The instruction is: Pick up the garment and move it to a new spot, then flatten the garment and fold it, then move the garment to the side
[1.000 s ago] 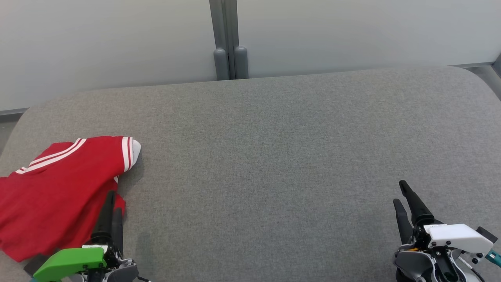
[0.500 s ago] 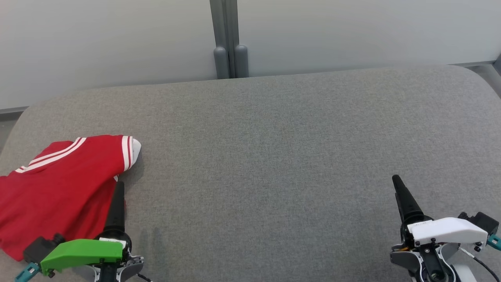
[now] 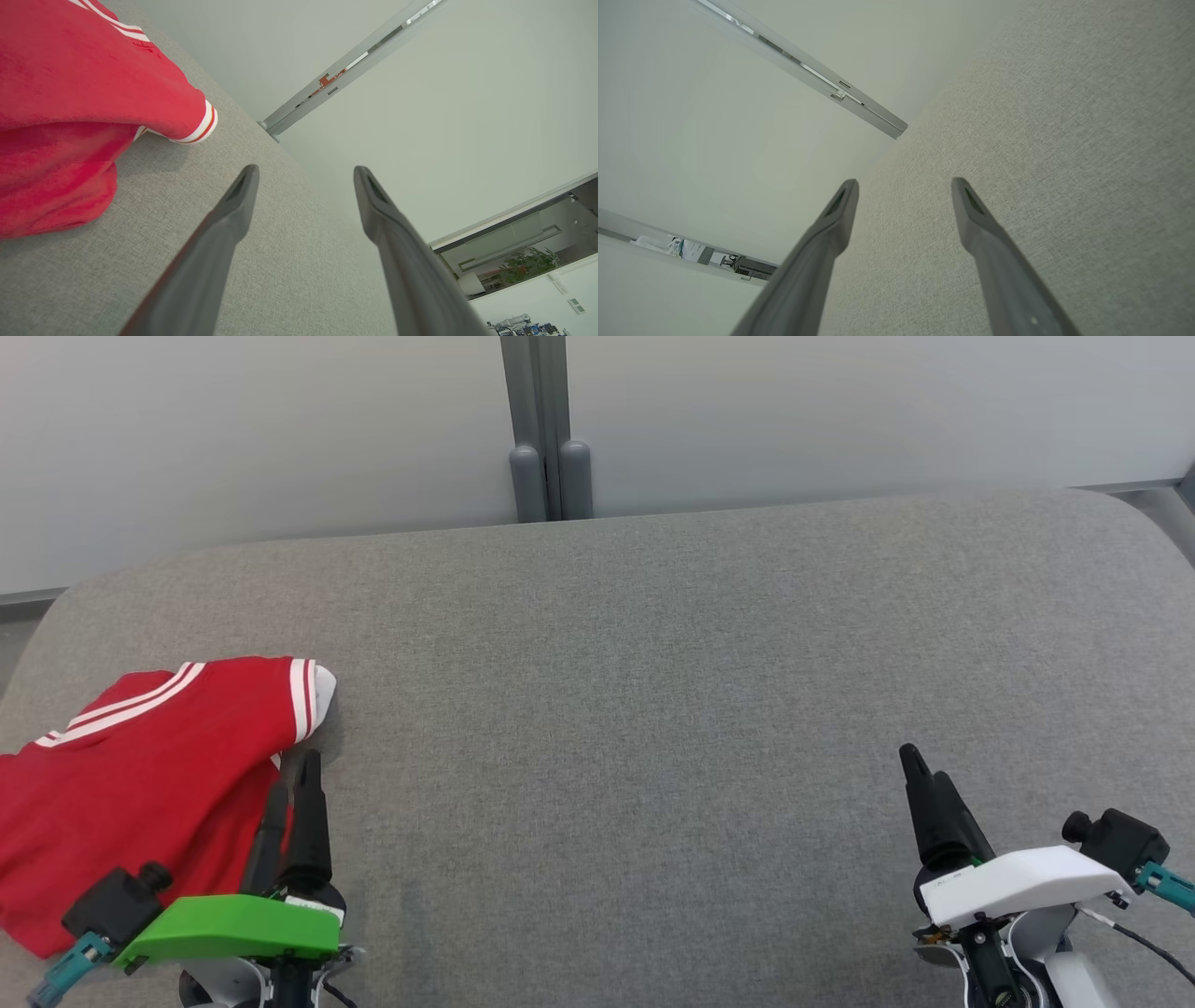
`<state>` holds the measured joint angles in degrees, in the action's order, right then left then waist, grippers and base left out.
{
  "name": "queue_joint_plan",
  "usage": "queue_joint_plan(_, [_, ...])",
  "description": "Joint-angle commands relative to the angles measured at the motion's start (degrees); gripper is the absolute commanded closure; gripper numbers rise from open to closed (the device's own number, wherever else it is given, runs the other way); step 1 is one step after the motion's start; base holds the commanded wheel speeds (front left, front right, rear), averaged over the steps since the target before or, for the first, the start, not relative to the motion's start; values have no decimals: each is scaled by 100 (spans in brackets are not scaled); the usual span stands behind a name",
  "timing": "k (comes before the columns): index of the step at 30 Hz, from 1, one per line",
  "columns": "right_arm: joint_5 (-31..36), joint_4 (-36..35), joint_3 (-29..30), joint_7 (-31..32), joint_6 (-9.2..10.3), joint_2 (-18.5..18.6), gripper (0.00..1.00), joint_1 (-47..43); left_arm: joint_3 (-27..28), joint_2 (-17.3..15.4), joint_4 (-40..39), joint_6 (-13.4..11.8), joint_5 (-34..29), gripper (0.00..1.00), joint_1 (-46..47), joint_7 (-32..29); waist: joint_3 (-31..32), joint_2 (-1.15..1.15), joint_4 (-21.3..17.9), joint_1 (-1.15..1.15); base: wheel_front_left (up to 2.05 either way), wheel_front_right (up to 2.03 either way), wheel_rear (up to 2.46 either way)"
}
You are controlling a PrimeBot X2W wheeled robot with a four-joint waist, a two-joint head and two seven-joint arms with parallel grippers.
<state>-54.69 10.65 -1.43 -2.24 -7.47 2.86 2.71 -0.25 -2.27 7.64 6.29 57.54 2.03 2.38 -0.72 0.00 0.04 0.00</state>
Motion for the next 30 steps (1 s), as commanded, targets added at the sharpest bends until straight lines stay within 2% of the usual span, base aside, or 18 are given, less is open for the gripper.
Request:
queue_joint_plan(1, [246, -98, -39, -77, -1, 44, 0, 30, -45, -40, -132, -28, -299, 0, 33, 63, 2, 0, -3, 0, 0, 0, 0])
queue_joint_plan(14, [1225, 9, -220, -324, -2, 21, 0, 6, -307, -48, -281, -355, -1551, 0, -57, 310, 20, 0, -39, 0, 0, 0, 0])
queue_joint_plan(24, [1888, 9, -392, -494, -2, 7, 0, -19, -438, -53, -306, -463, -2245, 0, -91, 482, 33, 0, -74, 0, 0, 0, 0])
queue_joint_plan(30, [2290, -34, -482, -586, -2, 5, 0, -24, -492, -57, -281, -402, -2562, 0, -124, 572, 29, 0, -75, 0, 0, 0, 0])
